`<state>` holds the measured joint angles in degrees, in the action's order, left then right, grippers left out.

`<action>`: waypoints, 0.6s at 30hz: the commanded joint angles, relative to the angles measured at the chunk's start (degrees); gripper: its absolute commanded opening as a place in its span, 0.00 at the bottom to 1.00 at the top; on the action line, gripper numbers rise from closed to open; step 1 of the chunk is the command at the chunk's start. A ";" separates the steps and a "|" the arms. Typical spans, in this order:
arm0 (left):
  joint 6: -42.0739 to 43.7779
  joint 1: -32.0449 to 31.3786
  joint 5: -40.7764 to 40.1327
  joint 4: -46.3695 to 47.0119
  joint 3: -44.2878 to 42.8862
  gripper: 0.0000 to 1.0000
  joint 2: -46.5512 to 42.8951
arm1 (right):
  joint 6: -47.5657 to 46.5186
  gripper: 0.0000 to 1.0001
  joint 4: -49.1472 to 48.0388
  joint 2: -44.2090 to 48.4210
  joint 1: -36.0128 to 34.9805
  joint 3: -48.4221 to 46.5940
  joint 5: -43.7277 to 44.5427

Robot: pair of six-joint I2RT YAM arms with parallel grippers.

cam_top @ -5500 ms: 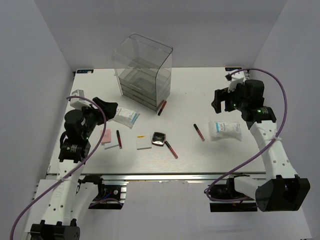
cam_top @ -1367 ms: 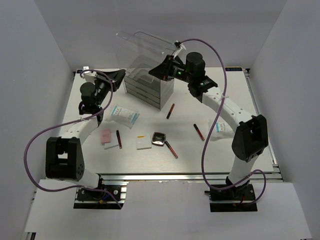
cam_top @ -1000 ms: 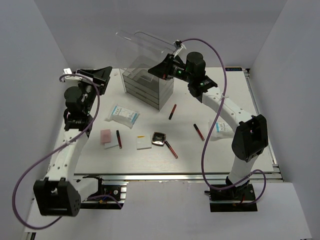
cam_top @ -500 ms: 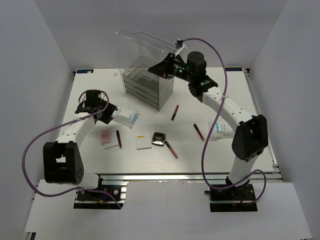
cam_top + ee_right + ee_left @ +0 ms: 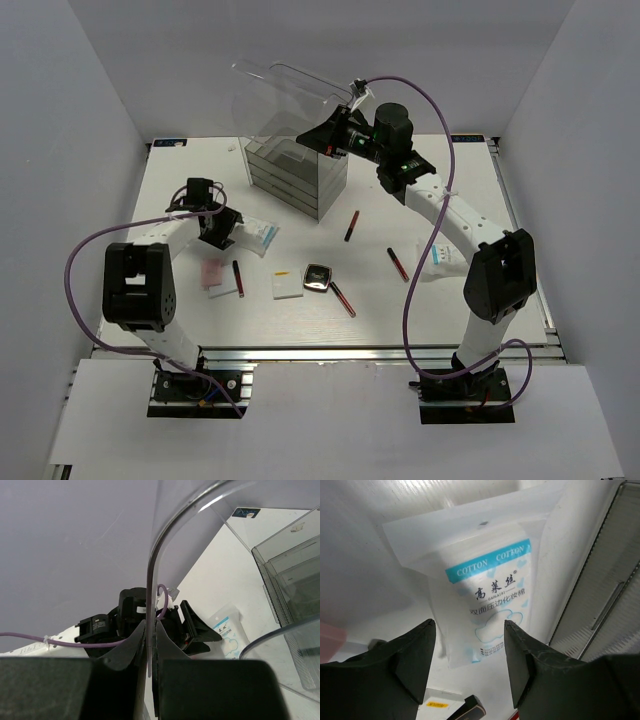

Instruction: Organize the makeup

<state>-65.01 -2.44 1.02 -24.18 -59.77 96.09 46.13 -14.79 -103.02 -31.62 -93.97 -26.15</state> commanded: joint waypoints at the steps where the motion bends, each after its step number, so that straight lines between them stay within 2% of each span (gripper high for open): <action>1: -1.34 -0.55 0.48 2.64 -1.93 0.66 0.67 | -0.60 0.05 -7.36 4.23 0.24 -2.79 -0.30; 6: -2.22 -1.08 -0.23 6.07 -2.02 0.60 3.39 | -0.51 0.04 -7.36 4.59 0.33 -2.09 -0.57; 9: -2.48 -1.08 -0.23 6.78 -1.49 0.47 4.45 | 0.01 0.04 -7.63 4.76 0.33 -1.74 -0.65; 10: -2.83 -1.08 -0.23 7.91 -0.27 0.38 4.45 | 0.01 0.04 -7.71 4.85 0.41 -1.56 -0.65; 13: -3.63 -1.08 -0.23 10.20 2.19 0.28 4.19 | 0.01 0.03 -7.71 5.29 0.33 -1.21 -0.65; 14: -3.80 -1.08 -0.23 10.21 2.72 0.21 4.02 | -0.07 0.03 -7.71 5.38 0.33 -1.12 -0.65; 18: -3.72 -1.08 0.65 14.86 4.48 0.05 1.82 | -0.25 0.03 -7.63 5.99 0.41 -0.42 -0.65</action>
<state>-68.66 -3.20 1.61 -12.56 -56.99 100.27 46.39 -14.94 -102.80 -31.53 -93.82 -26.26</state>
